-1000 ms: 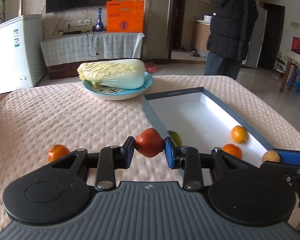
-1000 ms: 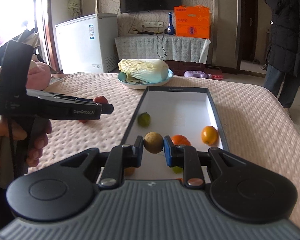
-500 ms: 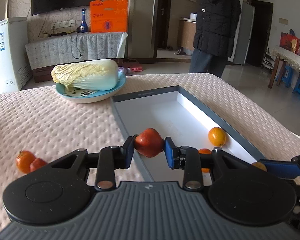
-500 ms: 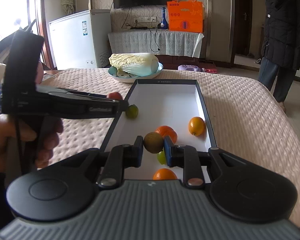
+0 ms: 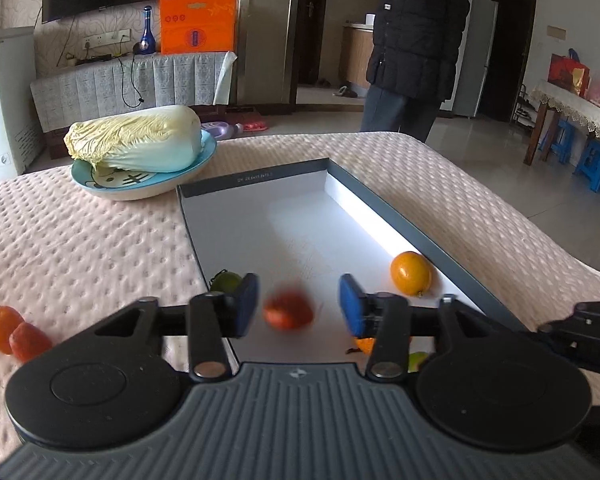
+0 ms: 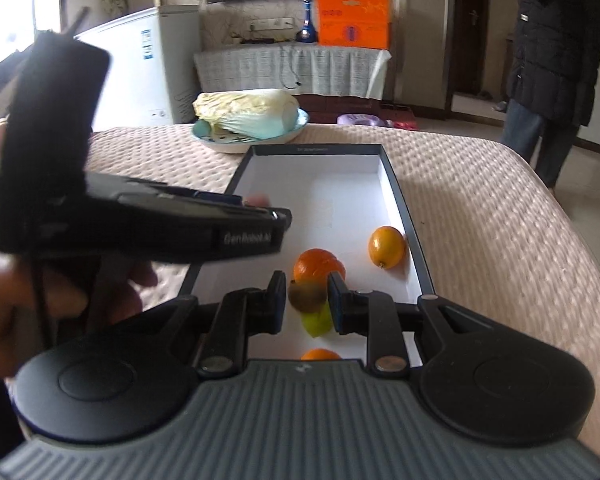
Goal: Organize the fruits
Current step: 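Open the left gripper to drop the red fruit while the right drops the brown fruit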
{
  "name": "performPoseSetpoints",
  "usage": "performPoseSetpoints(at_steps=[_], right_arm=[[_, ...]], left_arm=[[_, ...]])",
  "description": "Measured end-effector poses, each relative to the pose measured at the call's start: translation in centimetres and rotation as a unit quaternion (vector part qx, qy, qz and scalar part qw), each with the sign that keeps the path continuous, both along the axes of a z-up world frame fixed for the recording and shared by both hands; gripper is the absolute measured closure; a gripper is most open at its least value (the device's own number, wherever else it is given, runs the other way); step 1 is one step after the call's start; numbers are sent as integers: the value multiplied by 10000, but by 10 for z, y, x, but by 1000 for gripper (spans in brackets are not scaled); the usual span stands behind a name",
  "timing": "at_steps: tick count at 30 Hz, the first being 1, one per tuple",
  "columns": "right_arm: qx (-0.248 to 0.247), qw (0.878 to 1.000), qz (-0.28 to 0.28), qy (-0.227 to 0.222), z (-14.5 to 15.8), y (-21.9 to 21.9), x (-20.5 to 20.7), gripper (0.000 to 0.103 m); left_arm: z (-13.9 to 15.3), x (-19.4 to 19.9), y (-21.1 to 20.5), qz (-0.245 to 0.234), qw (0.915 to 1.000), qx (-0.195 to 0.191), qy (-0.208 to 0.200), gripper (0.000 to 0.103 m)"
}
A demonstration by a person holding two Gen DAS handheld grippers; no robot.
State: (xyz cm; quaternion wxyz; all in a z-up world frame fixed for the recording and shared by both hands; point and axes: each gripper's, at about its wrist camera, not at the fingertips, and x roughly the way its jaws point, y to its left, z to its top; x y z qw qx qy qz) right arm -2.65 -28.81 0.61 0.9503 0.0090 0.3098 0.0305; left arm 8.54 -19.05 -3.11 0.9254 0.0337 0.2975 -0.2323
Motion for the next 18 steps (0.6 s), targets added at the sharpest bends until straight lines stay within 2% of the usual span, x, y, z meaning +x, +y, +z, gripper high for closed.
performPoseSetpoints(at_steps=[1,2,9,18], right_arm=[[0,10000,-47,-17,0,1,1,61],[-14,9999,-86,-56,0,4,2,58],[70,9987,67,-492,8,30,8,57],[34,9941,924,-564,7,91,26,57]], left_arm=[[1,0,2,16,10000,-2,-35,42],[2,0,4,45,10000,-15,-51,41],[14,6,40,554,9981,-231,-152,41],[19,22,131,1327,9908,-264,-87,42]])
